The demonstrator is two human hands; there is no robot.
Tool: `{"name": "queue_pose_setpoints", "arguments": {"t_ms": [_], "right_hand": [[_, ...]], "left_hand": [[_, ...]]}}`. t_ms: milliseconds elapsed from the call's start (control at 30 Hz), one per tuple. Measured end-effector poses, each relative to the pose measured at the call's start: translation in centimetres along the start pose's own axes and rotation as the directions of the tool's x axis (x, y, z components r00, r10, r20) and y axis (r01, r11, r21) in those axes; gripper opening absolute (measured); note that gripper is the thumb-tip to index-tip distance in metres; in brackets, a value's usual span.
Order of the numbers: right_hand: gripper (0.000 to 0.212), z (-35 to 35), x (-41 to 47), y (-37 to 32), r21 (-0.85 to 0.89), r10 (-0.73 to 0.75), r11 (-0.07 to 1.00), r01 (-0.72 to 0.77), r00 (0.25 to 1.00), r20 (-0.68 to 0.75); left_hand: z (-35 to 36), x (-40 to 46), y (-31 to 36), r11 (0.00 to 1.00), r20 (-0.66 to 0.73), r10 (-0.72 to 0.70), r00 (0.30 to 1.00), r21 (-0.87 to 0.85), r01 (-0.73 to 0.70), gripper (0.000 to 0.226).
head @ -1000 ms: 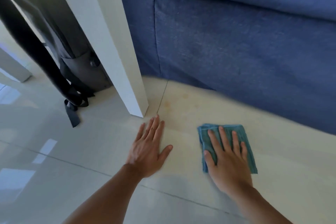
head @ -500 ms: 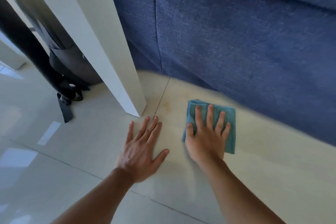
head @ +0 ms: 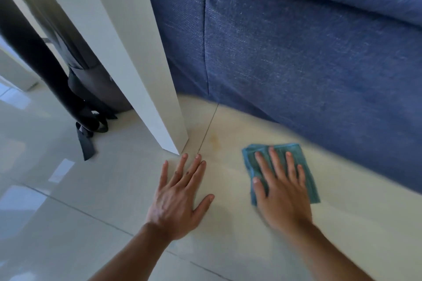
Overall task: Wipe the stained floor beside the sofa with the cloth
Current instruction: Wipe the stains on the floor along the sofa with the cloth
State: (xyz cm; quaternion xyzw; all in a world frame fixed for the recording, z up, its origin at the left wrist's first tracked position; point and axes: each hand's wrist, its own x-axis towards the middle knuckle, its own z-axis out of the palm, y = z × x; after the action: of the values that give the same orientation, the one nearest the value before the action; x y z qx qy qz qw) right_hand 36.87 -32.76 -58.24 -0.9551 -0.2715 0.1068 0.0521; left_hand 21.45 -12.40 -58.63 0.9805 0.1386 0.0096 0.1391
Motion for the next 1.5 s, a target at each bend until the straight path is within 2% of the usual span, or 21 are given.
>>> {"name": "queue_pose_setpoints", "arguments": {"t_ms": [100, 133, 200, 267, 300, 367, 433, 533, 600, 700, 800, 867, 933, 967, 1000, 1067, 1133, 1200, 1300, 1467, 1500], "right_hand": [[0.066, -1.1, 7.6, -2.0, 0.017, 0.206, 0.978, -0.207, 0.978, 0.024], [0.065, -0.9, 8.4, -3.5, 0.013, 0.172, 0.985, -0.172, 0.985, 0.034], [0.063, -0.1, 6.4, -4.9, 0.02, -0.066, 0.998, 0.066, 0.998, 0.015], [0.062, -0.3, 2.5, -2.7, -0.002, -0.223, 0.975, 0.223, 0.974, 0.038], [0.062, -0.5, 2.2, -1.5, 0.0, -0.211, 0.978, 0.211, 0.977, 0.036], [0.064, -0.8, 5.3, -0.9, -0.031, -0.049, 0.998, 0.05, 0.999, 0.02], [0.064, -1.1, 9.5, -4.2, -0.012, 0.068, 0.998, -0.068, 0.997, 0.027], [0.061, 0.0, 8.0, -8.2, 0.011, -0.195, 0.981, 0.194, 0.98, 0.04], [0.06, -0.2, 4.4, -6.5, 0.006, -0.322, 0.947, 0.322, 0.944, 0.074], [0.061, -0.5, 5.8, -4.4, -0.04, -0.183, 0.981, 0.19, 0.974, 0.13], [0.062, -0.9, 11.1, -8.8, -0.031, -0.077, 0.996, 0.08, 0.992, 0.103], [0.06, -0.3, 10.3, -11.4, -0.008, -0.219, 0.975, 0.22, 0.974, 0.06], [0.061, 0.2, 6.7, -10.5, 0.01, -0.43, 0.903, 0.43, 0.901, 0.053], [0.062, 0.2, 5.3, -9.0, 0.022, -0.463, 0.886, 0.463, 0.884, 0.063], [0.063, 0.3, 5.0, -7.7, 0.01, -0.446, 0.895, 0.447, 0.891, 0.085], [0.066, 0.5, 7.2, -7.3, -0.029, -0.274, 0.961, 0.276, 0.96, 0.064], [0.067, 0.5, 9.6, -10.5, -0.003, -0.119, 0.993, 0.12, 0.992, 0.05], [0.067, 1.0, 7.3, -12.9, 0.059, -0.182, 0.982, 0.18, 0.983, 0.03], [0.066, 1.5, 0.3, -10.5, 0.037, -0.351, 0.936, 0.35, 0.936, 0.02], [0.065, 0.5, 6.5, -11.5, 0.022, -0.065, 0.998, 0.064, 0.997, 0.053], [0.064, 0.8, 6.3, -12.2, 0.048, -0.089, 0.995, 0.087, 0.995, 0.048]], "left_hand": [[0.1, -0.1, -0.1, 1.0, -0.011, -0.016, 1.0, -0.003, 0.016, 0.074], [0.2, 0.0, -0.1, 1.0, -0.015, -0.013, 1.0, -0.006, 0.013, 0.075], [0.3, 0.1, -0.1, 1.0, -0.024, -0.014, 1.0, -0.015, 0.014, 0.077], [0.2, 0.2, -0.1, 0.999, -0.023, -0.028, 0.999, -0.019, 0.028, 0.078], [0.1, 0.3, -0.1, 0.999, -0.016, -0.035, 0.999, -0.019, 0.034, 0.079], [-0.1, 0.2, -0.1, 0.998, -0.016, -0.062, 0.998, -0.021, 0.062, 0.081], [0.0, 0.2, -0.1, 0.998, -0.008, -0.068, 0.998, -0.004, 0.068, 0.082], [-0.1, 0.2, -0.3, 0.998, -0.011, -0.057, 0.998, -0.007, 0.057, 0.079], [-0.2, 0.3, -0.2, 0.998, -0.013, -0.057, 0.998, -0.023, 0.057, 0.076], [-0.4, -0.6, -0.5, 0.995, -0.03, -0.075, 0.997, -0.063, 0.073, 0.076], [0.0, -1.9, -1.4, 1.0, -0.019, -0.004, 1.0, -0.021, 0.004, 0.085], [0.1, -2.4, -2.1, 0.999, -0.032, 0.034, 0.999, -0.029, -0.035, 0.087], [0.1, -2.3, -2.3, 0.998, -0.054, 0.043, 0.998, -0.041, -0.046, 0.087], [0.1, -2.2, -2.2, 0.998, -0.056, 0.045, 0.997, -0.033, -0.047, 0.086], [0.0, -2.3, -2.1, 0.999, -0.048, 0.04, 0.998, -0.023, -0.041, 0.086], [0.0, -2.5, -2.2, 1.0, -0.032, 0.018, 0.999, -0.013, -0.018, 0.087], [-0.1, -2.3, -2.4, 1.0, -0.032, 0.018, 0.999, 0.004, -0.018, 0.086], [0.0, -2.1, -2.3, 0.999, -0.038, 0.037, 0.999, 0.005, -0.037, 0.085], [-0.1, -2.2, -2.3, 1.0, -0.014, 0.015, 1.0, -0.016, -0.015, 0.085], [-0.1, -2.4, -2.4, 1.0, 0.004, -0.001, 1.0, 0.01, 0.001, 0.086], [-0.1, -2.4, -2.3, 1.0, 0.009, 0.01, 1.0, 0.008, -0.01, 0.088]]}}
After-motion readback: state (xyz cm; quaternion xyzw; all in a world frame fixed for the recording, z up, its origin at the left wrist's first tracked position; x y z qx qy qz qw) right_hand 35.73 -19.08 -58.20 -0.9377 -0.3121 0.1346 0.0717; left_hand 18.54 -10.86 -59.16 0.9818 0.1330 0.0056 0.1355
